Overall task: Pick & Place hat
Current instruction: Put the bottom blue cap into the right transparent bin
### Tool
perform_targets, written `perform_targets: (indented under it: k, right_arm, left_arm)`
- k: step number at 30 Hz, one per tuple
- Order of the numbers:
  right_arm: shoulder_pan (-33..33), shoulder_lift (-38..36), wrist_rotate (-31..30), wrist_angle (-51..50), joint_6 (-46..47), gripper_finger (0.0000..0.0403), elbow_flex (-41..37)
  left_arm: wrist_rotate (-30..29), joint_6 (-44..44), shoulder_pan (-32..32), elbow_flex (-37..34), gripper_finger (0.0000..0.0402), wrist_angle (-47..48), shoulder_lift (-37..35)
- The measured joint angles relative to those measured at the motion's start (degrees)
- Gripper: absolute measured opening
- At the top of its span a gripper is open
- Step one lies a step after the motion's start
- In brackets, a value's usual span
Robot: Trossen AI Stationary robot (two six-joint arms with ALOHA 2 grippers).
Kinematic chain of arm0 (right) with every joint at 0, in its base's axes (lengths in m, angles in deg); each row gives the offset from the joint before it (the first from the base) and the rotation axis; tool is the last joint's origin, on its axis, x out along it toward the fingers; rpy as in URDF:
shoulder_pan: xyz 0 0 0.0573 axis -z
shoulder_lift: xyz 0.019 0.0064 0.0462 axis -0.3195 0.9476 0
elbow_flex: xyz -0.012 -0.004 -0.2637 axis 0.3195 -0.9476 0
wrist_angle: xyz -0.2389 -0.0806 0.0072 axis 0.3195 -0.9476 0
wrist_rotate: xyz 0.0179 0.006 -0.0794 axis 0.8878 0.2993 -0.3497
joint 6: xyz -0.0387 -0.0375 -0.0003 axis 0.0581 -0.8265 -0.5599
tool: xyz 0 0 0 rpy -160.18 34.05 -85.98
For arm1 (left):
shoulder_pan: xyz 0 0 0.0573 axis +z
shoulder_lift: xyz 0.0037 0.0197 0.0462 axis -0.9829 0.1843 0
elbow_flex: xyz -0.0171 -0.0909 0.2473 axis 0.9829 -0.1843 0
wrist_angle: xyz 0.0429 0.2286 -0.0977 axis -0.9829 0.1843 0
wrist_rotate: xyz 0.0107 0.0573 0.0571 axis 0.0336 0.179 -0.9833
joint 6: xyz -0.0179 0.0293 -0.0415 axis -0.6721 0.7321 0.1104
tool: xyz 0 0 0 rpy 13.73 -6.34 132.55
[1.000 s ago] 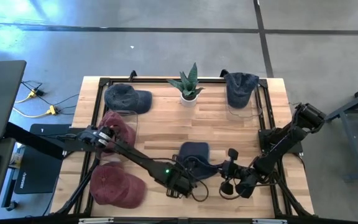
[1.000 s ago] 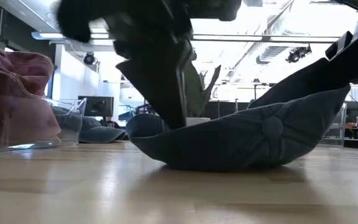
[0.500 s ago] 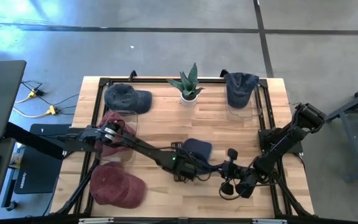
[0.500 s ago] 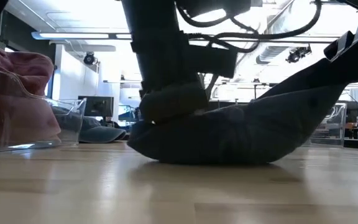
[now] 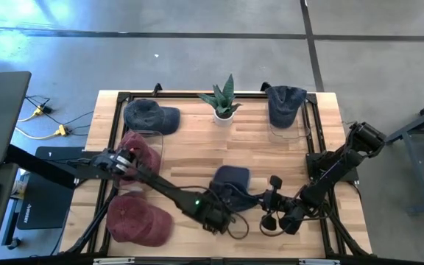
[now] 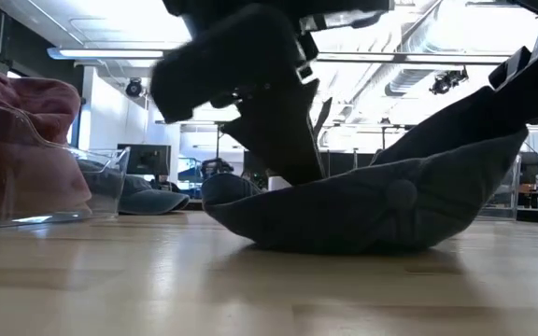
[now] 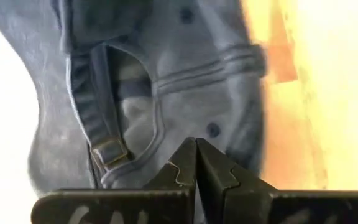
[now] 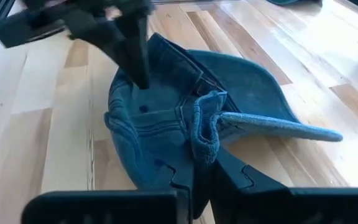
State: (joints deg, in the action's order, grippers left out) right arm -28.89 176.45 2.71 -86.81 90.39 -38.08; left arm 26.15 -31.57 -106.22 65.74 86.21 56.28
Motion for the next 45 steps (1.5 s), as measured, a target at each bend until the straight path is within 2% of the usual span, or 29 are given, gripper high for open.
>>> perform_targets:
  k: [3,6,10,13,17,20,22,24,28,31,33,36,41,45]
  right_arm:
    - [0.35,0.00,-0.12,0.08,1.16,0.0028,-0.50]
    - [0.88,0.02,0.37,-0.13,2.64,0.0042,-1.77]
    - [2.22,-0.07,3.17,-1.09,4.31,0.0094,-3.75]
    - [2.74,-2.95,8.31,-5.25,4.05,0.0146,-3.81]
    - [3.81,-10.04,17.41,-12.07,3.51,0.0200,-2.28]
    - [4.63,-15.76,21.33,-14.94,1.08,0.0211,-0.69]
    - [4.64,-18.02,22.78,-12.90,-3.41,0.0211,-0.09]
    - [4.60,-18.26,25.55,-6.40,-9.39,0.0208,0.67]
    - [4.85,-12.74,29.56,3.39,-21.00,0.0197,3.35]
    - [6.16,-5.49,28.44,2.03,-27.05,0.0188,7.49]
    - [7.46,-0.59,28.72,0.72,-30.69,0.0184,10.91]
    - [9.64,6.23,29.29,-4.27,-33.64,0.0183,16.92]
    - [13.33,15.83,32.86,-17.18,-33.62,0.0189,27.27]
    - [15.35,22.40,34.34,-24.68,-31.74,0.0187,32.51]
  left_arm:
    - [-2.54,0.58,-1.37,-0.04,0.0000,-0.36,-0.04]
    - [-8.30,-0.32,-3.37,-0.12,0.0000,2.35,-1.15]
    - [-11.51,-0.51,-6.07,-0.55,0.0000,3.73,-3.60]
    - [-13.38,-1.22,-7.44,-3.36,0.0000,5.01,-4.52]
    - [-17.41,-7.89,-8.64,-8.38,0.0000,7.91,-8.96]
    - [-20.88,-15.12,-10.20,-12.74,0.0000,9.11,-13.11]
    - [-22.29,-19.36,-11.33,-16.30,0.0000,9.09,-15.57]
    - [-23.55,-23.80,-12.10,-19.55,0.0000,7.82,-17.69]
    - [-23.46,-31.15,-12.19,-25.40,0.0000,5.17,-18.97]
    - [-23.38,-32.65,-11.73,-28.12,0.0000,0.76,-18.94]
    - [-21.24,-31.41,-10.89,-28.56,0.0000,-1.58,-18.12]
    - [-17.33,-29.64,-9.86,-28.81,0.0000,-2.66,-17.62]
    - [-16.64,-29.20,-9.93,-28.68,0.0000,-3.78,-17.72]
    - [-16.57,-29.22,-9.93,-28.68,0.0000,-3.86,-17.72]
